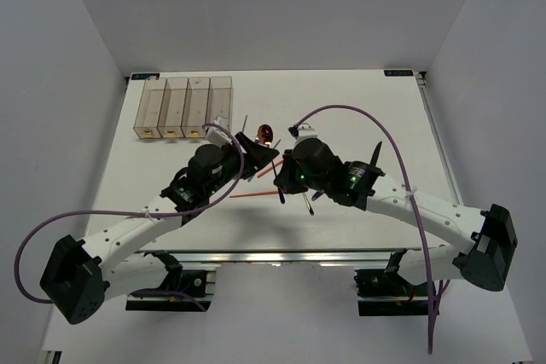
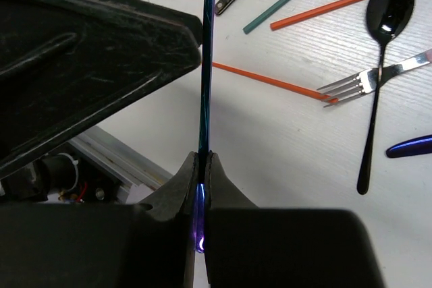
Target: Sort the eating utensils into containers
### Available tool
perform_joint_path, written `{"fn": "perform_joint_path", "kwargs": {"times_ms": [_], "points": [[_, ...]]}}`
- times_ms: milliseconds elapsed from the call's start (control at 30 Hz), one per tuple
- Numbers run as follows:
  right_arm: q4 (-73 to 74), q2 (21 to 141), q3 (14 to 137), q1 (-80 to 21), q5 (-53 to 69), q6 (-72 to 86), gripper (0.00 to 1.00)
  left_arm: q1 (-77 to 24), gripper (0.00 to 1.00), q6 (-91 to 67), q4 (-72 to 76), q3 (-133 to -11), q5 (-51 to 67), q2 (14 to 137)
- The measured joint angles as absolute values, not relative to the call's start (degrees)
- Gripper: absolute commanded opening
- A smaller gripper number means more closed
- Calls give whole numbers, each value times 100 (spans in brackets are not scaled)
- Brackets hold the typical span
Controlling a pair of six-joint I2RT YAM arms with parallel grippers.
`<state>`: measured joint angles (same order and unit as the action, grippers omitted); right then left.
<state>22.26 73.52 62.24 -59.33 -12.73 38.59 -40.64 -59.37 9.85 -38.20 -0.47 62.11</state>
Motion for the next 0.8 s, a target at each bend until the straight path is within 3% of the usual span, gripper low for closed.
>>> {"fn": "perform_joint_path", "kwargs": {"times_ms": [33, 67, 200, 333, 400, 433, 467, 500, 533, 633, 800], "points": [[2211, 7356, 6224, -5933, -1227, 3857, 0, -4064, 62, -5922, 987, -3820, -45, 6213], [2185, 7360, 6224, -5933, -1162, 3852, 0, -4064, 46, -5927, 991, -3820, -45, 6213], [1957, 7360, 6224, -5931, -941, 3809, 0, -4060, 31, -5896, 1114, -3820, 32, 6276], [1732, 7360, 6200, -5927, -709, 3782, 0, -4058, 0, -5896, 1175, -3822, 128, 6493], [1745, 7376, 6200, -5922, -703, 3787, 0, -4060, 0, -5889, 1223, -3841, 158, 6543], [1741, 7380, 6200, -5920, -707, 3785, 8, -4060, 0, -5865, 1203, -3850, 150, 6541], [1734, 7387, 6200, -5920, -711, 3782, 38, -4058, 0, -5815, 1105, -3907, 119, 6541], [1715, 7397, 6200, -5920, -722, 3793, 83, -4060, 0, -5717, 919, -4027, 40, 6563], [1710, 7400, 6200, -5916, -751, 3802, 89, -4062, 0, -5570, 687, -4191, -58, 6600], [1815, 7363, 6200, -5819, -932, 3712, 89, -3911, 0, -4860, -412, -5207, -543, 7004], [2276, 6565, 5889, -4842, -1210, 3697, 89, -2582, 0, -3503, -1900, -7830, -740, 8851]]}}
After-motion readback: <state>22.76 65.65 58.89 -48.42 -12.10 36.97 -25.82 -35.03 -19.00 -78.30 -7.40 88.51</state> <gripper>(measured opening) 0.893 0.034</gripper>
